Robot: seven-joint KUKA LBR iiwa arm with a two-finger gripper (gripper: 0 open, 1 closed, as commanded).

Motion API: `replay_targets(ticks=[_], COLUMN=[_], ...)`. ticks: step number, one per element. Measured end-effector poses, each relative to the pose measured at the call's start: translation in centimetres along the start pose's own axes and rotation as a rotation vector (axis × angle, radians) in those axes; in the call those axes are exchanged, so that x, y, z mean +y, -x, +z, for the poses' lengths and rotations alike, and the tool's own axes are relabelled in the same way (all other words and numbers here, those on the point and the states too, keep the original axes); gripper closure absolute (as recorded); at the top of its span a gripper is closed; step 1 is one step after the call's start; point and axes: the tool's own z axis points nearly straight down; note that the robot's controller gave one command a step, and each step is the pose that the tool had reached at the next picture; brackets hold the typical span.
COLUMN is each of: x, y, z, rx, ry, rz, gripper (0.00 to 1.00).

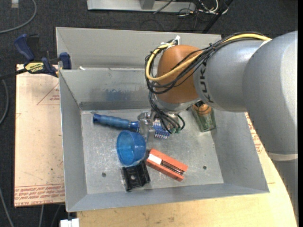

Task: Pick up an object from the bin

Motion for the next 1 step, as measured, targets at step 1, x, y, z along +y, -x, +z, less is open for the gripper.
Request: replay_targets(ticks=[1], x=[-0.02], y=[-0.02], z=[0.04], rx=[0.001], ry=[0.0], rz=[0.0], gripper=[0.0])
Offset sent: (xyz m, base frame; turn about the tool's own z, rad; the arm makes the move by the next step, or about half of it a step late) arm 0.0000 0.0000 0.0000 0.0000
